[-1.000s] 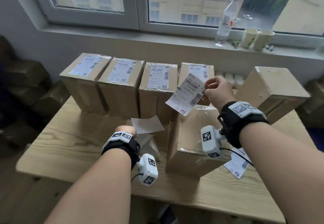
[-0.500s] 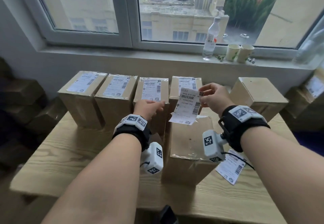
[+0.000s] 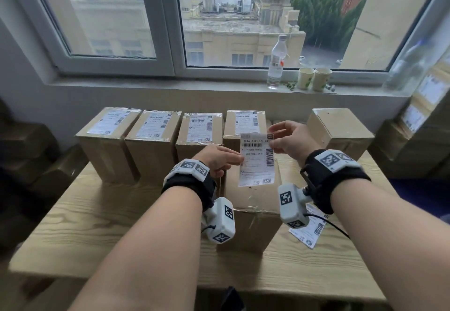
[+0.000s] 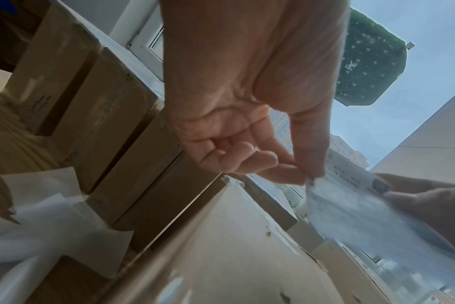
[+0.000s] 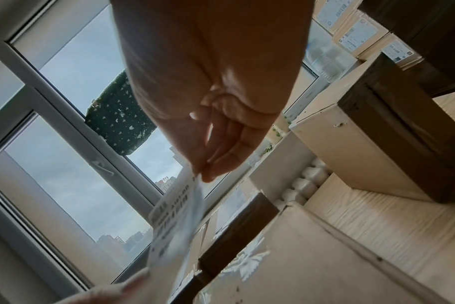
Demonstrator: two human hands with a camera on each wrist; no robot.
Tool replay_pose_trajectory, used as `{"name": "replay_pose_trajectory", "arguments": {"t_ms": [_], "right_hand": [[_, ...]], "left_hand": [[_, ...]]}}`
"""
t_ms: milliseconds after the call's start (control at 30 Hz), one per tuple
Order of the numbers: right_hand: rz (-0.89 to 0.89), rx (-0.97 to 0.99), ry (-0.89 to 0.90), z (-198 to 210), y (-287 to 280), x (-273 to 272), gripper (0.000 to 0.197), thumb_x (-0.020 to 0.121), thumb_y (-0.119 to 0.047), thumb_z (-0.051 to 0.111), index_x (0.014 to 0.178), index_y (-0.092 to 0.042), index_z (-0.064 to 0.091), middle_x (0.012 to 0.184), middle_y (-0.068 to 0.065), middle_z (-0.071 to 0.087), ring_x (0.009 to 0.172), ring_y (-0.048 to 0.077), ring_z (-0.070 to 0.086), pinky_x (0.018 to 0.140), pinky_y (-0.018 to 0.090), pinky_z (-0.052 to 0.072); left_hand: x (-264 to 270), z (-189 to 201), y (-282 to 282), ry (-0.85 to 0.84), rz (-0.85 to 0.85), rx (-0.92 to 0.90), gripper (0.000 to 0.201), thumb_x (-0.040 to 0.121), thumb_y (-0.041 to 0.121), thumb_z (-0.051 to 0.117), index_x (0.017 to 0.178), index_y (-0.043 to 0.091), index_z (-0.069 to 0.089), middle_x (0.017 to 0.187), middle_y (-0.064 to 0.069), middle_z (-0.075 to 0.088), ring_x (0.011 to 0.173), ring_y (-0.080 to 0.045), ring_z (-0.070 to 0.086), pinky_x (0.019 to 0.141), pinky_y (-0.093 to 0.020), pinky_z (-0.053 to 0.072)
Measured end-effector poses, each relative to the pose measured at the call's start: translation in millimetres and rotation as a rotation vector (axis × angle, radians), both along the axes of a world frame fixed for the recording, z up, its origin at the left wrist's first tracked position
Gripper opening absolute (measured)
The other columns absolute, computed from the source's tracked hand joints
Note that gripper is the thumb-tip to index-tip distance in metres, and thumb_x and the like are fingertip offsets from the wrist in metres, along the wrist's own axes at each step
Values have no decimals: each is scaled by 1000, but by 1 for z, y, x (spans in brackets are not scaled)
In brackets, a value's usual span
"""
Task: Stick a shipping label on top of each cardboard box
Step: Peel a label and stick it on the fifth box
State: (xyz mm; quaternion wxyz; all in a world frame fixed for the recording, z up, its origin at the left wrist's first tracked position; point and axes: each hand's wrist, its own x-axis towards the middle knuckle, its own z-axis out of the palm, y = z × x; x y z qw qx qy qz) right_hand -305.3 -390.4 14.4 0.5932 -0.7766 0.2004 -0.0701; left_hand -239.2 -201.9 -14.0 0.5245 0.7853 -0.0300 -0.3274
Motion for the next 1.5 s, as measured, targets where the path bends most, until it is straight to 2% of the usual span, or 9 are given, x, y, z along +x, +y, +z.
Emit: {"name": "replay_pose_trajectory", "arguments": {"t_ms": [200,367,533,700,933,1167,1300,1433,1500], "right_hand": [[-7,-22,143,-22,2,-10,52,74,16,68,117,-9,55,104,11,62,101,27,63,89,41,56],[-73,-73,176,-40,7,-16,51,69,16,72,106,-16,58,90,1,57,102,28,62,91,46,54],[-104,-100,181,-50,9,-16,44,72,11,74,103,-16,57,87,-1,58,100,26,64,90,44,55],[-145,-127,169,-55,11,-12,38,75,6,75,101,-17,59,86,-3,59,97,24,65,88,43,56],[-183,-163,176,-59,11,-6,35,76,2,76,103,-16,62,87,-3,62,93,21,65,78,35,58],[-167,-269,222,-62,11,-1,37,72,-4,81,100,-19,63,92,-3,65,95,19,65,87,38,56],[-122,-380,264,-62,13,0,41,69,-7,83,103,-19,64,103,1,66,98,20,64,88,39,55],[-99,-494,311,-55,14,1,43,67,-14,86,104,-17,63,105,1,64,99,21,62,89,37,54],[-86,-530,337,-52,10,1,47,67,-23,87,105,-18,61,102,-1,59,97,20,58,83,34,51]], "left_hand": [[-16,-3,-4,-78,10,82,9,77,18,79,82,22,72,87,3,72,78,-12,53,72,-29,42],[-26,-11,-5,-157,36,125,35,75,17,82,103,13,62,93,-3,66,70,-10,54,55,-24,41],[-26,-20,-6,-204,63,125,32,74,11,82,97,12,61,84,0,65,64,-7,58,49,-19,38],[-23,-27,-8,-244,99,126,29,72,12,84,85,15,58,83,-1,67,65,-9,62,51,-22,43],[-20,-30,-11,-303,98,181,29,69,18,85,82,18,59,81,4,63,73,-12,60,54,-22,43],[-16,-29,-16,-359,69,293,29,66,23,86,75,20,59,80,6,65,77,-13,62,65,-27,49],[-15,-27,-20,-354,2,377,28,63,27,87,70,20,61,77,3,69,74,-14,65,59,-27,49],[-9,-22,-21,-295,-37,443,36,59,32,90,78,18,63,80,1,68,74,-17,64,57,-28,46],[-5,-20,-21,-267,-68,472,48,59,33,91,94,10,68,79,-3,66,76,-19,64,56,-28,45]]}}
